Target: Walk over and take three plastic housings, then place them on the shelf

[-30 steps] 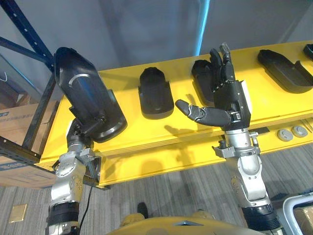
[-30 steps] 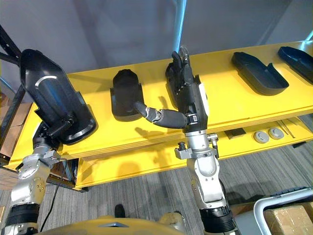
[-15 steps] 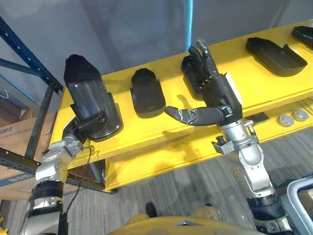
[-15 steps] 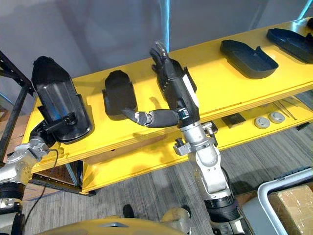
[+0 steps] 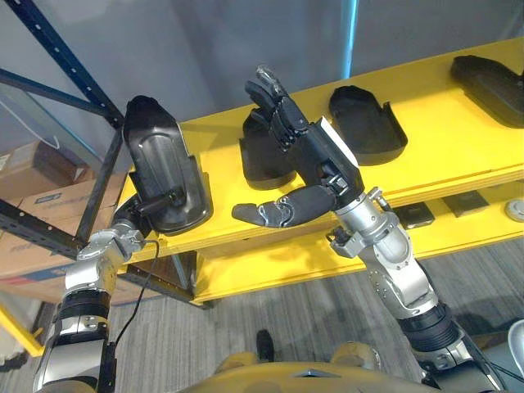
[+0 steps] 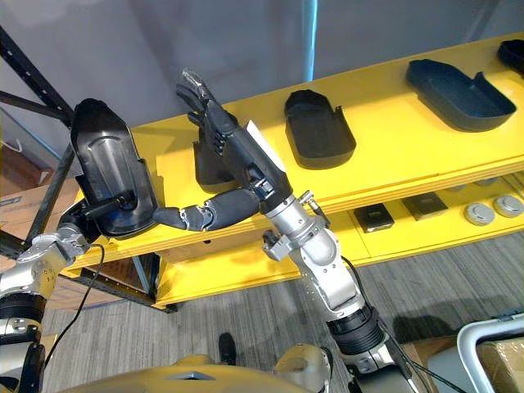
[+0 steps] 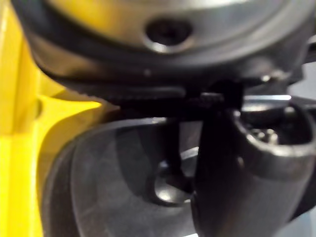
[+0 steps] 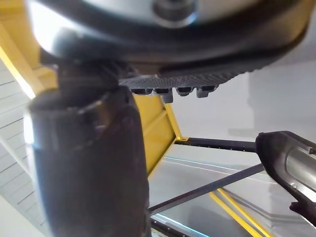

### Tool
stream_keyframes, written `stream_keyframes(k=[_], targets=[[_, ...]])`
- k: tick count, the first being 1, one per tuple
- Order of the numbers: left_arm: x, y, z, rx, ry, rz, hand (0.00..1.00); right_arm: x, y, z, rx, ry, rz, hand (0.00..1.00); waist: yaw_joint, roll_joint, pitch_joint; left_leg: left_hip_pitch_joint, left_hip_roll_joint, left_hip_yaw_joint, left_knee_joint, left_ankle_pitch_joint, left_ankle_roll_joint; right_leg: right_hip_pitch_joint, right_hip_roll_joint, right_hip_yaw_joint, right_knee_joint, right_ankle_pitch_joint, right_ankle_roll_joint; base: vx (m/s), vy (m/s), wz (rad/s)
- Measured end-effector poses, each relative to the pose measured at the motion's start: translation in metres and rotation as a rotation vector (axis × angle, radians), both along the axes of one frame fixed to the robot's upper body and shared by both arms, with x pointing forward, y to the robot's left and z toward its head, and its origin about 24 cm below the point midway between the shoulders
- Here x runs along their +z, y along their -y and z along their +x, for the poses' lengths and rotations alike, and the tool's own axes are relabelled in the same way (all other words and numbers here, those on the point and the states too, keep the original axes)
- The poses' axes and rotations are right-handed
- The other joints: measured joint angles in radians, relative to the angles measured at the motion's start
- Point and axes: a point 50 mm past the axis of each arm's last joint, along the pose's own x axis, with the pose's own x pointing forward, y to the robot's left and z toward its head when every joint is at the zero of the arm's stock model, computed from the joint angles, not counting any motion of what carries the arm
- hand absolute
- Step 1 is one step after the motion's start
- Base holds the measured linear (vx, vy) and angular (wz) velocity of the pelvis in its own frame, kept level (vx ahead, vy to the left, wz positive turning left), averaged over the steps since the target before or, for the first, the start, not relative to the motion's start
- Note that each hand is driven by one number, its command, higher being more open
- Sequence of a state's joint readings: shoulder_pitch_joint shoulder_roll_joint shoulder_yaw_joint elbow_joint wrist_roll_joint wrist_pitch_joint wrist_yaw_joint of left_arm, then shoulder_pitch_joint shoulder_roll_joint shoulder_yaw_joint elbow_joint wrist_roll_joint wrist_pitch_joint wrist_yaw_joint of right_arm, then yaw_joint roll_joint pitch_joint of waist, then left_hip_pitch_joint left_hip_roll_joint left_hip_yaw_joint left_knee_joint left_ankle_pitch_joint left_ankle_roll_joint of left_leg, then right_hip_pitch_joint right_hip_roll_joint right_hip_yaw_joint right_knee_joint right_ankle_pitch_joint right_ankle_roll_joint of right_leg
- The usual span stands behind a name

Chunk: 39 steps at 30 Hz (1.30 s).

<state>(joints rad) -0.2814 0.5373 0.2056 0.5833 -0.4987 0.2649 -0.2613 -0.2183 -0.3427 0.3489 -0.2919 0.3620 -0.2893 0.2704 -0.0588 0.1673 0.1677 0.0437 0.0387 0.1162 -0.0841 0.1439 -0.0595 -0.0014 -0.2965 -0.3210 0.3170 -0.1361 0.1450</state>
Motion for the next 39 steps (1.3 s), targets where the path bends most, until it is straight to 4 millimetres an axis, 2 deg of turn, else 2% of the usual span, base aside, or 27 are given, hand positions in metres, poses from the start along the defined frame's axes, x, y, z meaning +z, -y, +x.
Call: stream_keyframes(k=[8, 13, 15, 17, 21, 22, 26, 39], targets=[[-0.002, 0.001, -0.001, 0.018, -0.017, -0.014, 0.0, -0.001, -0.012, -0.003, 0.044, -0.018, -0.006, 1.0, -0.001, 0.001, 0.001, -0.003, -0.011, 0.0, 0.0, 0.004, -0.003, -0.04, -0.028, 0.01, 0.085, -0.046, -0.003, -0.01, -0.015, 0.02], [-0.002, -0.001, -0.001, 0.05, -0.009, -0.036, 0.0, 0.01, -0.016, -0.011, 0.073, 0.024, 0.008, 1.0, -0.002, 0.006, 0.012, -0.013, -0.012, 0.03, -0.001, 0.001, 0.0, -0.076, -0.036, 0.042, 0.109, -0.051, -0.003, -0.02, 0.013, -0.13], [0.002, -0.002, 0.002, 0.064, 0.007, -0.035, 0.0, 0.019, -0.017, -0.016, 0.09, 0.064, 0.02, 1.0, -0.006, 0.003, 0.025, -0.019, -0.011, 0.052, -0.001, -0.009, 0.005, -0.095, -0.038, 0.056, 0.123, -0.051, -0.002, -0.03, 0.018, -0.12], [0.007, -0.001, 0.007, 0.071, 0.027, -0.036, 0.0, 0.026, -0.018, -0.019, 0.106, 0.097, 0.026, 1.0, -0.018, -0.003, 0.036, -0.024, -0.002, 0.125, 0.0, -0.011, 0.005, -0.109, -0.05, 0.057, 0.142, -0.058, 0.007, -0.04, 0.008, 0.07], [0.019, -0.001, 0.016, 0.095, 0.078, -0.046, 0.0, 0.033, -0.02, -0.025, 0.128, 0.134, 0.032, 1.0, -0.023, -0.008, 0.056, -0.06, -0.002, 0.157, 0.033, -0.015, 0.004, -0.15, -0.059, 0.077, 0.163, -0.06, 0.008, -0.03, 0.01, -0.04], [0.022, -0.001, 0.018, 0.111, 0.088, -0.044, 1.0, 0.034, -0.02, -0.025, 0.13, 0.138, 0.031, 1.0, -0.026, -0.011, 0.062, -0.062, -0.002, 0.162, 0.035, -0.008, 0.005, -0.157, -0.06, 0.082, 0.167, -0.06, 0.007, 0.01, 0.002, -0.03], [0.031, 0.0, 0.025, 0.137, 0.11, -0.039, 1.0, 0.036, -0.02, -0.027, 0.133, 0.146, 0.035, 1.0, -0.028, -0.014, 0.078, -0.07, 0.002, 0.168, 0.048, -0.011, 0.003, -0.164, -0.058, 0.085, 0.171, -0.06, 0.007, 0.0, -0.002, -0.03], [0.034, -0.012, 0.021, 0.238, 0.118, -0.03, 1.0, 0.036, -0.02, -0.026, 0.121, 0.136, 0.04, 1.0, -0.028, -0.036, 0.098, -0.075, 0.012, 0.204, 0.093, -0.05, -0.005, -0.17, -0.05, 0.118, 0.168, -0.058, 0.008, 0.0, 0.004, -0.07]])
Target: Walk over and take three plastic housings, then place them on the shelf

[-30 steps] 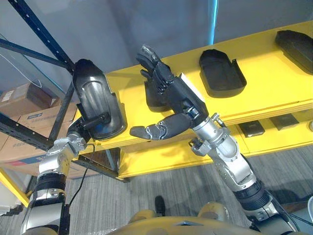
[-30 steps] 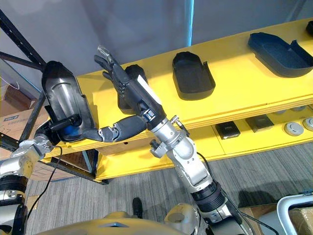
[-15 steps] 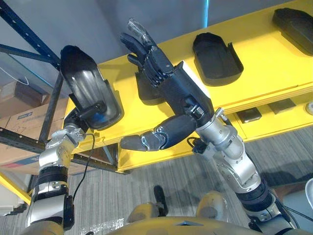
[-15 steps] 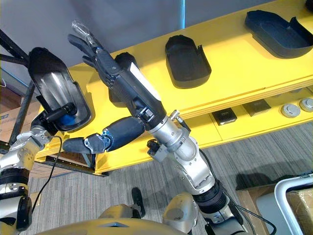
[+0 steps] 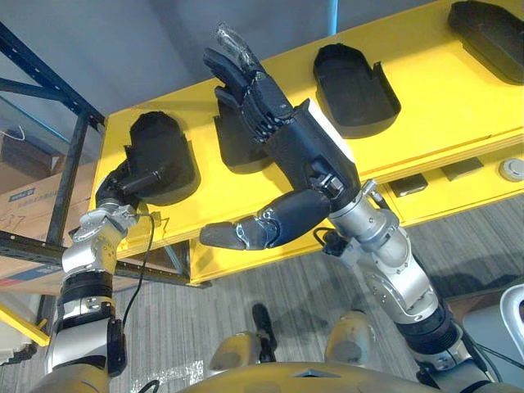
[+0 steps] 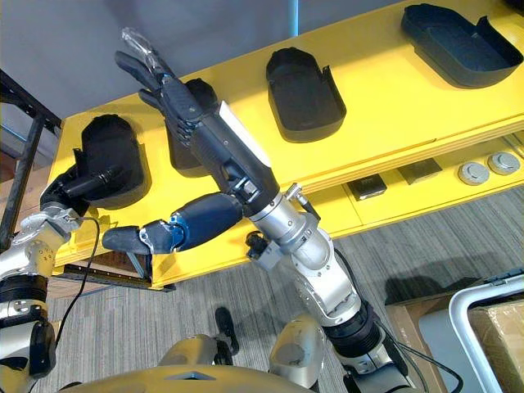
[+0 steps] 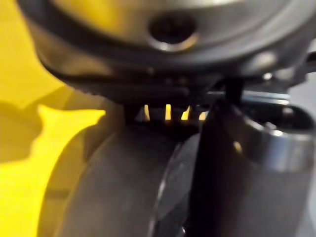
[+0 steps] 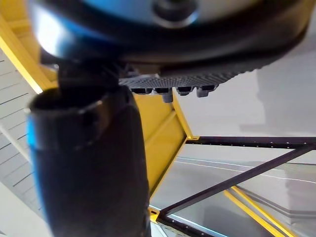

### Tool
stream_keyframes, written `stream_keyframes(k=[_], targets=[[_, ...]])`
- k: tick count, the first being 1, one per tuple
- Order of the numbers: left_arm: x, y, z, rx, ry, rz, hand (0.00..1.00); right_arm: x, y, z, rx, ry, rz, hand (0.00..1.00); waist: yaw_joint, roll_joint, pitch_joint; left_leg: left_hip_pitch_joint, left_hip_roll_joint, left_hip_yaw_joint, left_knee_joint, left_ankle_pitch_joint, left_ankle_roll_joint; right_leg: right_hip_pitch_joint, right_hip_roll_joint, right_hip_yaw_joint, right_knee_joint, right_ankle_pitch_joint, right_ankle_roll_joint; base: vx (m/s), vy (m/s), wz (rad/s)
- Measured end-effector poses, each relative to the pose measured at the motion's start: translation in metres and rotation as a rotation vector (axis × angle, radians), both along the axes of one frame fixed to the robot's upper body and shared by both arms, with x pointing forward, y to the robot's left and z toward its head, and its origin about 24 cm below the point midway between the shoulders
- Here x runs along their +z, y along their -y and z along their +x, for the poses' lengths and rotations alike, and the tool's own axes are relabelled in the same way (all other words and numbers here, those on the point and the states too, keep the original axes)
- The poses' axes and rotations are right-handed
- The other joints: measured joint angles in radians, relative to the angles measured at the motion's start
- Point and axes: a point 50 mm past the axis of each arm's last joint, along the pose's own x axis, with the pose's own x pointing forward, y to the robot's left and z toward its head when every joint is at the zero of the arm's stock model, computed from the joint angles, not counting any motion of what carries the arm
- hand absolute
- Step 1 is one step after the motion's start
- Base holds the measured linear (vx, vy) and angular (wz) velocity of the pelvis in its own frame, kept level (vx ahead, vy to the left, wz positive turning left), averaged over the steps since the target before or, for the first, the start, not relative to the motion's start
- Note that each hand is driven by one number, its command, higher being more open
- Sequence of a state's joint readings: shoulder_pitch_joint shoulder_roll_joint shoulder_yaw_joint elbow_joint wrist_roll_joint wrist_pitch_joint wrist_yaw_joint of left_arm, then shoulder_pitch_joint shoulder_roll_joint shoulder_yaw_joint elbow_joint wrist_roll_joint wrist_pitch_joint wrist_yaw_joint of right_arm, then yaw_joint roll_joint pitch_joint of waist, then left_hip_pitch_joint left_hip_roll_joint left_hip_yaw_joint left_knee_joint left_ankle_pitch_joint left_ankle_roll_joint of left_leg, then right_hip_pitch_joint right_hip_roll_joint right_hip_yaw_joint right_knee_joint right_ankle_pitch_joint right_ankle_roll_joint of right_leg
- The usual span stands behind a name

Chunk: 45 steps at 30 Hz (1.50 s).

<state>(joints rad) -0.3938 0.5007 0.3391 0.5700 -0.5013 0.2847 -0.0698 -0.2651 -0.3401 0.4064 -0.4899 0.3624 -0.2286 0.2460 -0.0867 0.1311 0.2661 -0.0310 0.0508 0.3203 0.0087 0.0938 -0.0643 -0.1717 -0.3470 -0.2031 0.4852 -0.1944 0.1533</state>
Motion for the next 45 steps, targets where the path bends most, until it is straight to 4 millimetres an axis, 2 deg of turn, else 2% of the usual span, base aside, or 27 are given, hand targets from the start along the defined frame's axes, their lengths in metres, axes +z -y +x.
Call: stream_keyframes(k=[9, 15, 17, 18, 20, 22, 24, 28, 31, 35, 38, 40, 41, 45], targets=[[0.002, -0.009, -0.001, 0.075, -0.006, 0.003, 1.0, 0.001, 0.001, -0.005, 0.008, 0.011, 0.008, 1.0, -0.005, -0.007, 0.005, 0.004, 0.006, 0.01, 0.028, -0.037, -0.002, 0.036, 0.005, -0.001, -0.041, 0.017, 0.012, 0.01, 0.005, -0.01], [0.028, -0.021, 0.006, 0.193, -0.003, 0.226, 1.0, -0.002, 0.0, -0.003, 0.025, 0.012, -0.018, 1.0, -0.02, -0.026, 0.011, 0.032, 0.013, -0.002, 0.041, -0.036, 0.005, 0.101, 0.019, -0.021, -0.101, 0.037, 0.014, 0.05, 0.009, 0.04], [0.039, -0.018, 0.008, 0.197, 0.036, 0.263, 1.0, -0.007, 0.001, 0.001, 0.022, 0.002, -0.029, 1.0, -0.022, -0.029, 0.011, 0.05, 0.015, -0.016, 0.038, -0.037, 0.004, 0.138, 0.023, -0.04, -0.121, 0.038, 0.014, 0.04, -0.008, 0.13], [0.051, -0.015, 0.006, 0.191, 0.104, 0.302, 1.0, -0.01, 0.002, 0.003, 0.014, -0.004, -0.034, 1.0, -0.019, -0.03, 0.012, 0.053, 0.016, -0.024, 0.037, -0.037, 0.003, 0.151, 0.032, -0.048, -0.131, 0.04, 0.01, 0.0, -0.021, 0.15], [0.07, -0.007, -0.002, 0.164, 0.225, 0.403, 1.0, -0.015, 0.003, 0.005, -0.019, -0.004, -0.068, 1.0, -0.011, -0.031, 0.012, 0.052, 0.028, -0.041, 0.038, -0.037, 0.002, 0.174, 0.049, -0.066, -0.158, 0.05, 0.003, 0.01, -0.041, 0.16], [0.09, 0.008, -0.023, 0.117, 0.37, 0.52, 1.0, -0.025, 0.01, 0.009, -0.089, 0.002, -0.146, 1.0, 0.004, -0.035, 0.012, 0.05, 0.041, -0.077, 0.038, -0.035, -0.006, 0.208, 0.07, -0.101, -0.192, 0.057, -0.003, 0.01, -0.057, 0.28], [0.096, 0.027, -0.044, 0.071, 0.452, 0.561, 1.0, -0.032, 0.016, 0.012, -0.133, -0.011, -0.206, 1.0, 0.024, -0.036, 0.011, 0.046, 0.05, -0.1, 0.038, -0.033, -0.011, 0.235, 0.085, -0.126, -0.224, 0.069, -0.008, 0.01, -0.041, 0.31], [0.079, 0.06, -0.082, 0.016, 0.526, 0.518, 1.0, -0.042, 0.031, 0.021, -0.225, -0.064, -0.257, 1.0, 0.07, -0.042, 0.013, 0.034, 0.06, -0.143, 0.039, -0.025, -0.018, 0.277, 0.11, -0.158, -0.274, 0.086, -0.023, -0.01, -0.025, 0.38], [0.059, 0.078, -0.113, -0.067, 0.496, 0.516, 1.0, -0.048, 0.04, 0.023, -0.273, -0.109, -0.258, 1.0, 0.106, -0.067, 0.012, 0.009, 0.063, -0.192, 0.038, -0.014, -0.023, 0.294, 0.126, -0.191, -0.296, 0.086, -0.024, -0.03, -0.026, 0.38], [0.045, 0.093, -0.127, -0.164, 0.482, 0.448, 1.0, -0.06, 0.042, 0.027, -0.29, -0.171, -0.268, 1.0, 0.135, -0.081, 0.013, 0.002, 0.063, -0.212, 0.034, -0.003, -0.024, 0.3, 0.131, -0.206, -0.297, 0.085, -0.026, -0.05, -0.02, 0.18], [0.035, 0.105, -0.137, -0.176, 0.521, 0.272, 1.0, -0.07, 0.043, 0.032, -0.306, -0.223, -0.266, 1.0, 0.151, -0.092, 0.013, -0.004, 0.063, -0.23, 0.017, 0.014, -0.022, 0.3, 0.139, -0.215, -0.3, 0.078, -0.036, -0.08, -0.021, 0.18], [0.029, 0.113, -0.141, -0.145, 0.561, 0.068, 1.0, -0.079, 0.044, 0.038, -0.309, -0.267, -0.271, 1.0, 0.166, -0.104, 0.013, -0.016, 0.066, -0.252, 0.015, 0.025, -0.025, 0.302, 0.147, -0.234, -0.304, 0.078, -0.036, -0.04, -0.03, 0.24], [0.028, 0.114, -0.142, -0.136, 0.561, 0.048, 1.0, -0.081, 0.043, 0.039, -0.308, -0.277, -0.276, 1.0, 0.171, -0.107, 0.012, -0.016, 0.066, -0.257, 0.012, 0.028, -0.026, 0.304, 0.149, -0.237, -0.306, 0.079, -0.036, -0.03, -0.039, 0.24], [0.015, 0.121, -0.148, -0.058, 0.537, 0.018, 1.0, -0.092, 0.024, 0.048, -0.252, -0.316, -0.319, 1.0, 0.208, -0.13, 0.01, -0.016, 0.068, -0.29, -0.016, 0.051, -0.03, 0.317, 0.159, -0.272, -0.314, 0.084, -0.028, -0.02, -0.04, 0.22]])
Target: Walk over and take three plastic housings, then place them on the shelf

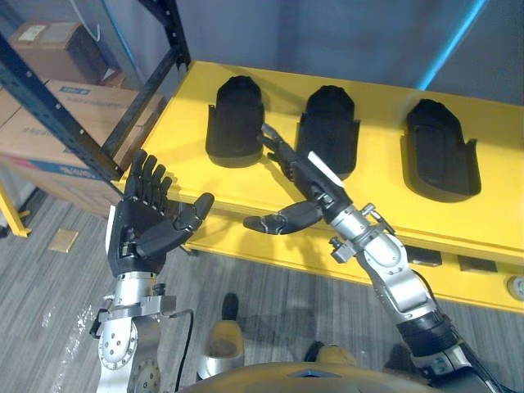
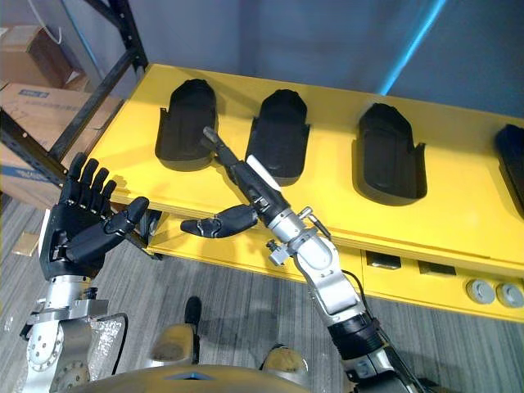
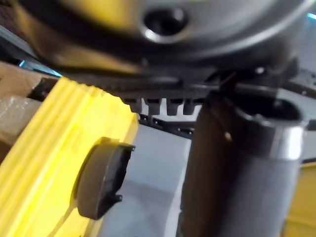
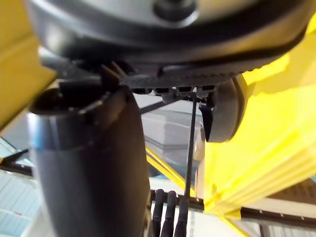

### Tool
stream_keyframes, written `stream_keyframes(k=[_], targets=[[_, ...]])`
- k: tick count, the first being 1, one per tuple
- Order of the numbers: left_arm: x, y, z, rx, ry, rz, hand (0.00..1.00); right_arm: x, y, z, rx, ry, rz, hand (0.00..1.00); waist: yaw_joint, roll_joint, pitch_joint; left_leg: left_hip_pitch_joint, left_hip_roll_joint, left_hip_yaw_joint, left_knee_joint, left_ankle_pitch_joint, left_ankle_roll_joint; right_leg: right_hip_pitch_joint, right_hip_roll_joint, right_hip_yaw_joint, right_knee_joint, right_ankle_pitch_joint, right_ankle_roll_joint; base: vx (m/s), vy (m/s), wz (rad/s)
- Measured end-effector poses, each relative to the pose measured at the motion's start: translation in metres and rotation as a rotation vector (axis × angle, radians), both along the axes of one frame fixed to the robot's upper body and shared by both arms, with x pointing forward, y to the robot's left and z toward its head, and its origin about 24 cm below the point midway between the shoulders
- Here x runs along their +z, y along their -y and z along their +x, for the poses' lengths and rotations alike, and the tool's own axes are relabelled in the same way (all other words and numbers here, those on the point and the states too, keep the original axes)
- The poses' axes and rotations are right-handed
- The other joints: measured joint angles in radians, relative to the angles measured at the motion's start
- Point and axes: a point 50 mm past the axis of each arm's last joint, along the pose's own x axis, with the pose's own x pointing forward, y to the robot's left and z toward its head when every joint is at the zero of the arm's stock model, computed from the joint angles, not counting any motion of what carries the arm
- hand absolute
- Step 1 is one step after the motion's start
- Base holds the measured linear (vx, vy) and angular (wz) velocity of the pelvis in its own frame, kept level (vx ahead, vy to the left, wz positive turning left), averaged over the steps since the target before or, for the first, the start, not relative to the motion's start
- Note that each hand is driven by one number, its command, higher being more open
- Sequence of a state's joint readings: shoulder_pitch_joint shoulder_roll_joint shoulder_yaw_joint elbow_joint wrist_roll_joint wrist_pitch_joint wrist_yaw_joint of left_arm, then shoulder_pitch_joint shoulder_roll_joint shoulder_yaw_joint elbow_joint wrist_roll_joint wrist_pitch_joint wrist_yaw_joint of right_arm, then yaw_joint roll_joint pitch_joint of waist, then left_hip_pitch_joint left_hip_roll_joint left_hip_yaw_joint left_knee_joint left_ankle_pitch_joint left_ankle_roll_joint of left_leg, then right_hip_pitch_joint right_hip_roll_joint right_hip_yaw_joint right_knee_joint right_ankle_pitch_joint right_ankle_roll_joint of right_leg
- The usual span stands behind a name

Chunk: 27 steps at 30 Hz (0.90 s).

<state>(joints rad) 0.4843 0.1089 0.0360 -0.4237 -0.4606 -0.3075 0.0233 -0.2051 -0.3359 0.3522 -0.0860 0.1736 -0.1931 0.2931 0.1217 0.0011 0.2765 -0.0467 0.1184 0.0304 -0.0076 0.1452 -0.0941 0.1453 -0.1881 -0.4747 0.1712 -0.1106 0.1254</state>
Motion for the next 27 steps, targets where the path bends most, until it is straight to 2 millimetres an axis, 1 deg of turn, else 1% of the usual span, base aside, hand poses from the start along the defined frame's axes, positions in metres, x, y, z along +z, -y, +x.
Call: stream_keyframes(k=[1, 2, 3, 5, 6, 8, 10, 12, 14, 16, 18, 21, 24, 27], targets=[[-0.004, 0.0, -0.001, 0.026, -0.015, -0.016, 1.0, -0.001, -0.006, 0.002, 0.024, -0.005, -0.013, 1.0, 0.013, -0.003, 0.0, 0.0, 0.0, -0.004, -0.008, 0.006, 0.001, 0.0, 0.001, -0.006, -0.001, 0.0, 0.0, -0.01, -0.029, 0.18], [-0.006, -0.001, -0.001, 0.044, -0.021, -0.021, 1.0, -0.001, -0.009, 0.002, 0.036, -0.006, -0.019, 1.0, 0.018, -0.005, -0.002, 0.0, -0.001, -0.007, -0.016, 0.011, 0.001, 0.0, 0.001, -0.011, -0.001, 0.0, 0.0, -0.01, -0.024, 0.18], [-0.01, -0.003, -0.005, 0.084, -0.034, -0.034, 1.0, -0.001, -0.016, 0.004, 0.061, -0.008, -0.02, 1.0, 0.027, -0.012, -0.001, 0.0, -0.002, -0.013, -0.024, 0.016, 0.004, 0.001, 0.001, -0.018, -0.001, 0.0, -0.001, -0.01, -0.021, 0.14], [-0.015, -0.005, -0.009, 0.124, -0.051, -0.043, 1.0, 0.0, -0.023, 0.003, 0.084, -0.011, -0.011, 1.0, 0.045, -0.023, -0.001, 0.0, -0.003, -0.019, -0.035, 0.024, 0.001, 0.001, 0.002, -0.024, -0.002, -0.001, -0.001, -0.01, -0.019, 0.13], [-0.018, -0.008, -0.012, 0.155, -0.07, -0.048, 1.0, 0.0, -0.029, 0.004, 0.101, -0.011, -0.013, 1.0, 0.048, -0.03, -0.001, -0.001, -0.004, -0.025, -0.039, 0.027, 0.003, 0.001, 0.002, -0.029, -0.002, -0.002, -0.003, -0.02, -0.021, 0.17], [-0.022, -0.009, -0.014, 0.185, -0.093, -0.009, 1.0, 0.0, -0.033, 0.006, 0.11, -0.012, -0.023, 1.0, 0.056, -0.034, -0.002, -0.001, -0.004, -0.033, -0.052, 0.035, 0.007, 0.002, 0.003, -0.037, -0.002, -0.007, -0.011, -0.03, -0.019, 0.15], [-0.024, -0.009, -0.014, 0.202, -0.106, 0.02, 1.0, -0.002, -0.035, 0.01, 0.087, -0.029, -0.026, 1.0, 0.067, -0.035, -0.002, -0.004, -0.003, -0.041, -0.058, 0.043, 0.009, 0.001, 0.008, -0.041, -0.003, -0.008, -0.012, -0.06, -0.03, 0.12], [-0.024, -0.009, -0.016, 0.214, -0.116, 0.044, 1.0, -0.005, -0.037, 0.013, 0.057, -0.043, -0.016, 1.0, 0.067, -0.036, -0.002, -0.006, -0.001, -0.045, -0.063, 0.047, 0.012, -0.001, 0.013, -0.04, -0.006, -0.009, -0.013, -0.05, -0.027, 0.08], [-0.024, -0.008, -0.016, 0.229, -0.122, 0.075, 1.0, -0.008, -0.036, 0.015, 0.007, -0.059, 0.004, 1.0, 0.067, -0.036, -0.002, -0.016, 0.0, -0.052, -0.067, 0.055, 0.011, -0.007, 0.021, -0.035, -0.016, -0.009, -0.013, -0.06, -0.028, 0.1], [-0.025, -0.009, -0.017, 0.253, -0.129, 0.07, 1.0, -0.014, -0.035, 0.019, -0.029, -0.084, 0.004, 1.0, 0.068, -0.036, -0.002, -0.015, -0.002, -0.052, -0.068, 0.057, 0.011, -0.009, 0.024, -0.019, -0.017, -0.009, -0.013, -0.02, -0.014, 0.03], [-0.026, -0.011, -0.018, 0.284, -0.141, 0.068, 1.0, -0.015, -0.036, 0.021, -0.046, -0.089, 0.006, 1.0, 0.069, -0.036, -0.002, -0.017, -0.002, -0.051, -0.068, 0.058, 0.011, -0.014, 0.024, -0.013, -0.017, -0.008, -0.012, 0.0, -0.014, -0.02], [-0.034, -0.012, -0.019, 0.3, -0.183, 0.102, 1.0, -0.013, -0.035, 0.023, -0.064, -0.083, 0.016, 1.0, 0.069, -0.037, -0.002, -0.018, -0.002, -0.05, -0.068, 0.058, 0.01, -0.015, 0.025, -0.011, -0.017, -0.006, -0.009, 0.0, 0.0, 0.0], [-0.054, -0.013, -0.024, 0.318, -0.281, 0.14, 1.0, -0.008, -0.029, 0.028, -0.123, -0.064, 0.05, 1.0, 0.069, -0.037, -0.002, -0.018, -0.001, -0.046, -0.069, 0.06, 0.006, -0.017, 0.025, -0.008, -0.017, -0.002, -0.003, 0.0, -0.03, -0.03], [-0.076, -0.016, -0.031, 0.357, -0.389, 0.135, 1.0, -0.001, -0.021, 0.032, -0.199, -0.02, 0.072, 1.0, 0.068, -0.04, -0.004, -0.018, 0.0, -0.038, -0.069, 0.059, 0.005, -0.022, 0.025, 0.001, -0.017, -0.001, -0.003, 0.0, -0.023, -0.06]])
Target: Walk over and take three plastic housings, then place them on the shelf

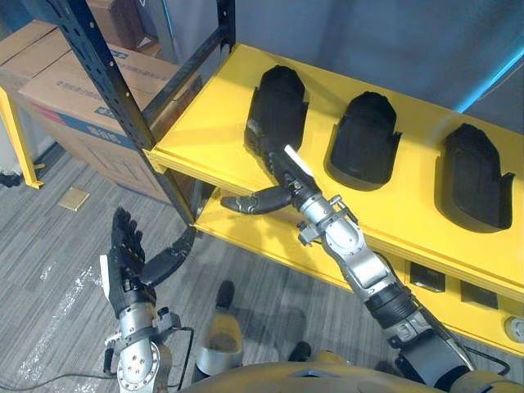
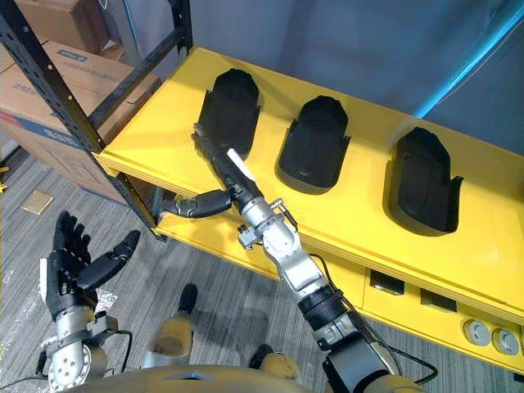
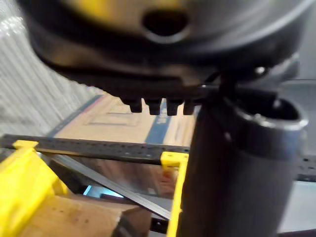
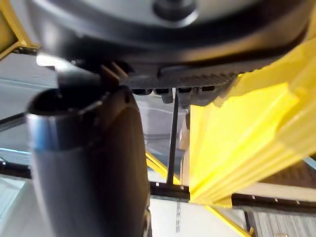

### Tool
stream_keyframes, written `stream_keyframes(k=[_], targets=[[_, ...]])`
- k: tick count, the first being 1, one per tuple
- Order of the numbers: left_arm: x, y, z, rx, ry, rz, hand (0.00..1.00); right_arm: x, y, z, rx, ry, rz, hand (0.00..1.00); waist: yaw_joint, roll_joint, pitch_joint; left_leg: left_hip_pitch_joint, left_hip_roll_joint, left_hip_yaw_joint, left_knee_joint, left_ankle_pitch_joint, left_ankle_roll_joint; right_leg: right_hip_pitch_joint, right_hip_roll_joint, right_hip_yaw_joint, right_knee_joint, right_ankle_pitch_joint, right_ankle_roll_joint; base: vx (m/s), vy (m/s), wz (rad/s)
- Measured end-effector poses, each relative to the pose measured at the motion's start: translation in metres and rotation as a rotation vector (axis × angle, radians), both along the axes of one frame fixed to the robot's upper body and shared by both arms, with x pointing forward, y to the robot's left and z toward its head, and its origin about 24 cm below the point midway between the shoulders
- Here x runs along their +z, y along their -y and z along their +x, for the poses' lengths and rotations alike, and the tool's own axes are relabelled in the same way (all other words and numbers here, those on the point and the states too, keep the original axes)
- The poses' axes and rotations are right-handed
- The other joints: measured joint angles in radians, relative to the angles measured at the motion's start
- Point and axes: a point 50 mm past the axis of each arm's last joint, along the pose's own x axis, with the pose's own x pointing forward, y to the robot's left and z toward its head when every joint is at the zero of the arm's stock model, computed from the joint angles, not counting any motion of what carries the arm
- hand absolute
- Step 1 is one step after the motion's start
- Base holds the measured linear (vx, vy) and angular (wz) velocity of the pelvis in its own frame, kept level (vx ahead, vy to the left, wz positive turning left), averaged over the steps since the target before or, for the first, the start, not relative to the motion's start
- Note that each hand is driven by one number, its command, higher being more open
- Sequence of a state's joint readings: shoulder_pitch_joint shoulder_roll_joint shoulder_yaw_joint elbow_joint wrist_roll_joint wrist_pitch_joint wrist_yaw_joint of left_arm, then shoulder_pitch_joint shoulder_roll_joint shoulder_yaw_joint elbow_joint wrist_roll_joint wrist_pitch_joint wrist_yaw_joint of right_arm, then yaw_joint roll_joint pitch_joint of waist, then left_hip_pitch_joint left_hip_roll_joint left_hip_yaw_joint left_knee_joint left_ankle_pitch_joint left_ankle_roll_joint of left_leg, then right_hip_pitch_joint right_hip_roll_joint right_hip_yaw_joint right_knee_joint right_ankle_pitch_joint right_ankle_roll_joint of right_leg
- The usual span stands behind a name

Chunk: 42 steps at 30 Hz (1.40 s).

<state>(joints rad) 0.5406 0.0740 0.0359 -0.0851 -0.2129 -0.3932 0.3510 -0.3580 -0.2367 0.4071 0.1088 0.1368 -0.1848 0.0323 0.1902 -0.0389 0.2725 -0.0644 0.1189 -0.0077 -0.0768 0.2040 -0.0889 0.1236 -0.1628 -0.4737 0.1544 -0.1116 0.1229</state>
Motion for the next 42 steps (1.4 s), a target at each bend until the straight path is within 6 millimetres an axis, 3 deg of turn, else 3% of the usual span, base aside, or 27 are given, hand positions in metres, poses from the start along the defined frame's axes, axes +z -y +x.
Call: stream_keyframes(k=[4, 9, 12, 17, 23, 34, 42], targets=[[-0.017, -0.002, -0.009, 0.06, -0.084, 0.003, 1.0, 0.023, 0.014, 0.001, -0.085, 0.102, 0.07, 1.0, -0.001, 0.0, 0.0, 0.0, 0.0, 0.004, 0.001, -0.002, -0.001, -0.002, 0.0, 0.006, -0.001, 0.002, 0.001, -0.01, -0.021, -0.05], [-0.028, -0.004, -0.015, 0.085, -0.139, 0.001, 1.0, 0.068, 0.023, -0.014, -0.07, 0.295, 0.216, 1.0, -0.004, 0.0, 0.0, 0.0, 0.007, 0.027, 0.003, -0.007, -0.001, -0.019, 0.0, 0.027, 0.0, 0.002, 0.0, -0.01, -0.021, -0.12], [-0.032, -0.003, -0.015, 0.075, -0.164, 0.026, 1.0, 0.077, 0.022, -0.019, -0.067, 0.327, 0.232, 1.0, -0.008, 0.0, 0.001, 0.0, 0.011, 0.042, 0.003, -0.008, -0.002, -0.035, 0.001, 0.043, 0.002, 0.005, -0.002, -0.01, -0.02, -0.15], [-0.038, -0.002, -0.01, 0.079, -0.181, 0.016, 1.0, 0.069, 0.024, -0.012, -0.135, 0.232, 0.213, 1.0, -0.021, 0.007, 0.008, -0.014, 0.014, 0.054, 0.014, -0.01, -0.002, -0.057, -0.001, 0.061, 0.02, 0.004, -0.005, -0.02, -0.019, -0.09], [-0.037, 0.003, 0.002, 0.055, -0.155, 0.005, 1.0, 0.061, 0.034, 0.002, -0.205, 0.154, 0.176, 1.0, -0.035, 0.034, 0.072, -0.039, 0.013, 0.054, 0.056, -0.024, 0.007, -0.077, -0.008, 0.066, 0.045, 0.001, -0.013, -0.05, -0.01, -0.02], [-0.036, 0.006, 0.008, 0.041, -0.136, -0.002, 1.0, 0.074, 0.028, 0.011, -0.121, 0.157, 0.07, 1.0, -0.047, 0.045, 0.12, -0.07, 0.014, 0.047, 0.075, -0.024, 0.004, -0.105, -0.012, 0.065, 0.075, -0.002, -0.014, -0.01, -0.005, 0.01], [-0.036, 0.009, 0.009, 0.03, -0.136, -0.004, 1.0, 0.07, 0.025, 0.01, -0.053, 0.141, -0.011, 1.0, -0.055, 0.047, 0.13, -0.07, 0.013, 0.042, 0.076, -0.026, 0.007, -0.109, -0.016, 0.061, 0.092, -0.011, -0.018, 0.0, -0.016, 0.01]])
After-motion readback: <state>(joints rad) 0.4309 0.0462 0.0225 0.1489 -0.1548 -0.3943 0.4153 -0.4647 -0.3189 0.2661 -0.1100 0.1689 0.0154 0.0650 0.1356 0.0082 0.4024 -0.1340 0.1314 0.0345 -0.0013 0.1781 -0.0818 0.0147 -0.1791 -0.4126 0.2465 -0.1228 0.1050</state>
